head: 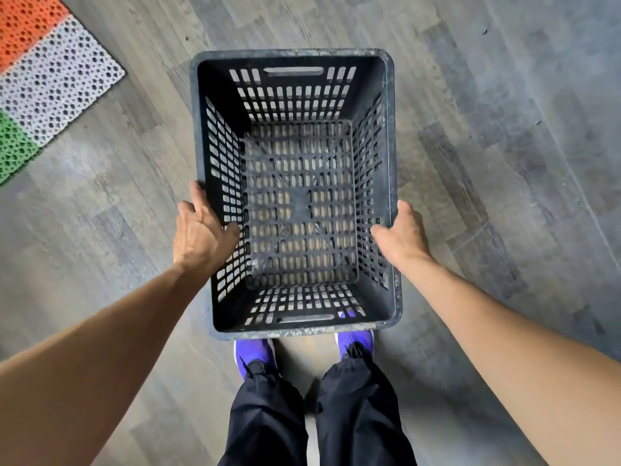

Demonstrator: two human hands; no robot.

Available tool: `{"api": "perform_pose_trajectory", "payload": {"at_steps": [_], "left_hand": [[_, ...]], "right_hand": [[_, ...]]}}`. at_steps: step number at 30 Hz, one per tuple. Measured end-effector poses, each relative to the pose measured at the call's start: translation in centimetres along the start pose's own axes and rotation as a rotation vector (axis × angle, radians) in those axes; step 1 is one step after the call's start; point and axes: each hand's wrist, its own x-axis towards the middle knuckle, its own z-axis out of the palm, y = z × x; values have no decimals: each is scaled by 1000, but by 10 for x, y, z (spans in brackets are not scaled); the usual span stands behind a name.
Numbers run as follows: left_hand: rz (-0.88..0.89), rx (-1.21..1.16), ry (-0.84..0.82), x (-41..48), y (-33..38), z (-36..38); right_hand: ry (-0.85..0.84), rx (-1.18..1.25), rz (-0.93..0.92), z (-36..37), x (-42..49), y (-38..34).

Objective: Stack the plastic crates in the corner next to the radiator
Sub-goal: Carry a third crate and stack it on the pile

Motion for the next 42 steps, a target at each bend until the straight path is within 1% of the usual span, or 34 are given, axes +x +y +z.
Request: {"api": "perform_pose_trajectory", "payload": {"at_steps": [1, 3, 6, 8, 12, 18, 22, 25, 31, 33, 37, 42], "left_hand": [[-23, -11, -19, 2, 1, -3], [-82, -21, -77, 3, 3, -10], [-144, -78, -94, 2, 0, -18], [-137, -112, -76, -5, -4, -27], [-100, -27, -36, -35, -7, -44], [-192, -7, 24, -112, -3, -83], [-225, -45, 90, -179, 0, -117], [-248, -104, 148, -238, 3, -148], [-402, -199, 283, -357, 1, -211], [-432, -252, 330, -396, -2, -228], [-475, -327, 433, -458, -19, -256], [-583, -429, 549, -521, -58, -290]], "right_hand": [[1, 84, 23, -6, 3, -2], [-24, 179, 31, -17, 3, -5], [-76, 227, 55, -32, -5, -3], [-90, 238, 45, -39, -11, -1], [-104, 125, 23, -57, -38, 0], [-82, -16, -41, -93, -95, -15], [-68, -112, -137, -124, -138, -27], [-111, -146, -189, -152, -176, -43], [-145, -220, -401, -199, -269, -82], [-131, -262, -468, -212, -300, -96], [-105, -298, -586, -223, -356, -130], [-112, -293, -749, -208, -430, -172]]}}
